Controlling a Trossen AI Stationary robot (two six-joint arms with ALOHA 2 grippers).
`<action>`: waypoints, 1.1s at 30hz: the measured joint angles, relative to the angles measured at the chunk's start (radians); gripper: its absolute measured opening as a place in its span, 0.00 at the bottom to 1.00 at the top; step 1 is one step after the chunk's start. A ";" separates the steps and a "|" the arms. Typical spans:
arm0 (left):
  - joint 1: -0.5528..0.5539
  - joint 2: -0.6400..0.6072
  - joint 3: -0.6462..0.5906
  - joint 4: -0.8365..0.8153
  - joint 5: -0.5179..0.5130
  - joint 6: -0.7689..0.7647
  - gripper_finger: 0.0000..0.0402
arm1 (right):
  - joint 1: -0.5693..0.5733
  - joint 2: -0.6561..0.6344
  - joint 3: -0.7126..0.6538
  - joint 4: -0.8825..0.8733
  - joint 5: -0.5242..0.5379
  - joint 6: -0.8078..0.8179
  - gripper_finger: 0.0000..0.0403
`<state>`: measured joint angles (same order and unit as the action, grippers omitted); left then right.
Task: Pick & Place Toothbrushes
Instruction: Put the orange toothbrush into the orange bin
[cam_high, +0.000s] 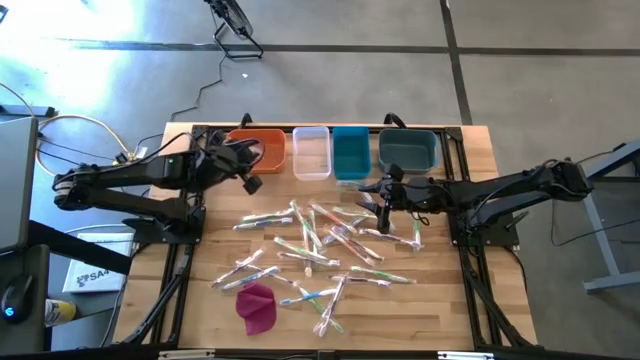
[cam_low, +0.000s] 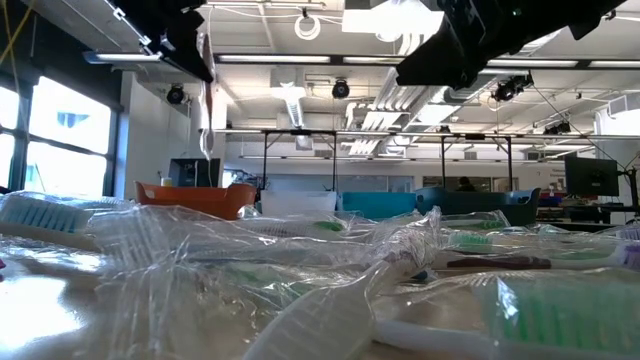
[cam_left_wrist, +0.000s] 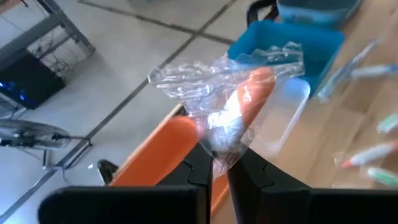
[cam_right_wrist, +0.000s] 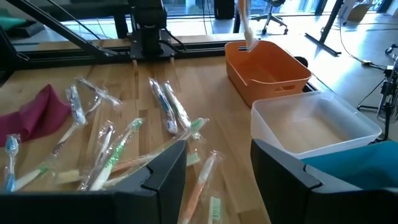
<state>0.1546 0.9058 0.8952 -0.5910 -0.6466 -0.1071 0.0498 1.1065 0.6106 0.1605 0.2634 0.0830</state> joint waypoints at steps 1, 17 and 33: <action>0.011 0.008 0.002 0.003 0.000 -0.001 0.06 | 0.000 0.000 0.000 0.001 0.000 0.000 0.43; 0.398 0.154 0.004 0.003 0.245 -0.004 0.06 | 0.000 0.000 0.000 0.000 0.000 0.004 0.43; 0.520 0.246 0.004 -0.091 0.328 -0.054 0.06 | 0.000 0.000 0.000 0.000 0.000 0.004 0.42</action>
<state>0.6749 1.1517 0.8989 -0.6820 -0.3186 -0.1615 0.0498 1.1070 0.6106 0.1605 0.2634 0.0867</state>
